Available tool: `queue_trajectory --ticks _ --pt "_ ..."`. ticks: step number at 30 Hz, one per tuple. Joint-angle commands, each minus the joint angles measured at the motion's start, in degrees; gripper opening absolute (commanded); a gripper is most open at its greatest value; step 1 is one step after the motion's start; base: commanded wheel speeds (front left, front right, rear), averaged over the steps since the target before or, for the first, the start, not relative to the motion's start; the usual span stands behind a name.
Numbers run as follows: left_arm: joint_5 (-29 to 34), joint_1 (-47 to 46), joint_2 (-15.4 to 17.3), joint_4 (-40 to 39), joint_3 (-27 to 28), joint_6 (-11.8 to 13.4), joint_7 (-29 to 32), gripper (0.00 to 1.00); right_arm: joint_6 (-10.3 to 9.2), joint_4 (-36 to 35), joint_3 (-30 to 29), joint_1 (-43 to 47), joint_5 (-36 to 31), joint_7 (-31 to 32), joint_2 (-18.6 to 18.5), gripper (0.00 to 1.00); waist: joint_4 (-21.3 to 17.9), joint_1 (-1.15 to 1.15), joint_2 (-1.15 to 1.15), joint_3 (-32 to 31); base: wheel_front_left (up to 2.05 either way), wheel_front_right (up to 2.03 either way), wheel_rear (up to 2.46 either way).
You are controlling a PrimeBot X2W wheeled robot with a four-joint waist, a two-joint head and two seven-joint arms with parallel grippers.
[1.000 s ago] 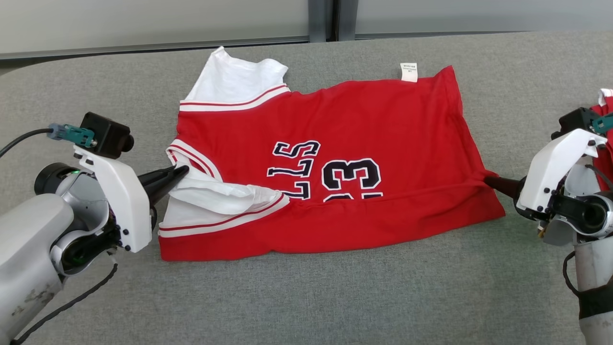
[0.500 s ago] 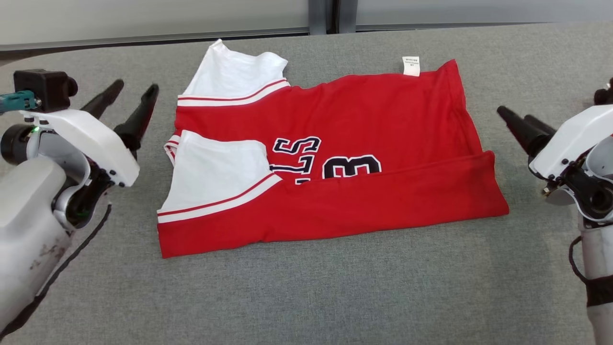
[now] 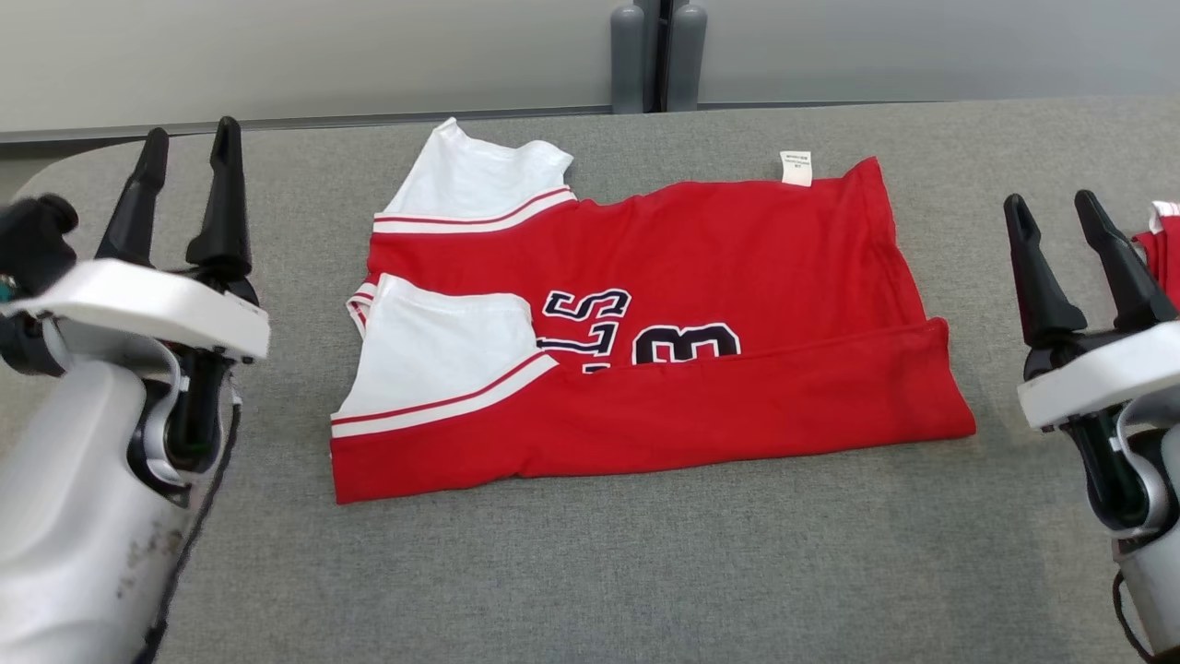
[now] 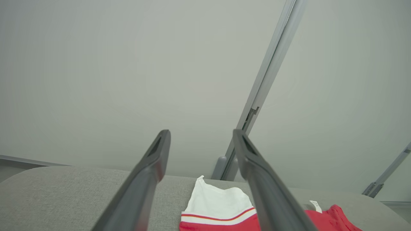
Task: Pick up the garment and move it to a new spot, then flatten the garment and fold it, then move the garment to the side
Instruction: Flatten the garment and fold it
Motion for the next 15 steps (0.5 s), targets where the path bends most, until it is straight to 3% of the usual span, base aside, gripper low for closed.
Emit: queue_trajectory --ticks 1,6,11,15 --pt "4.4 3.8 -2.3 -3.6 3.9 0.8 -0.2 1.00 0.00 0.6 0.6 1.4 -1.0 -3.6 -0.2 1.00 0.0 0.00 0.00 -0.2 0.00 0.00 0.00" --pt "16.4 15.5 -9.6 -11.1 13.5 0.7 -0.2 1.00 0.00 2.1 0.6 4.2 -3.4 -10.0 1.1 1.00 0.2 0.00 0.00 -0.7 0.00 0.00 0.00" --pt "23.2 23.1 -15.9 -10.1 18.2 -1.8 -0.1 1.00 0.00 2.2 -0.3 8.0 -7.2 -11.3 4.0 1.00 0.1 0.00 0.00 -1.6 0.00 0.00 0.00" --pt "26.0 26.2 -19.0 -8.9 20.9 -3.0 -0.1 1.00 0.00 1.2 -1.3 10.2 -8.5 -11.4 5.9 1.00 -0.3 0.00 0.00 -2.1 0.00 0.00 0.00"
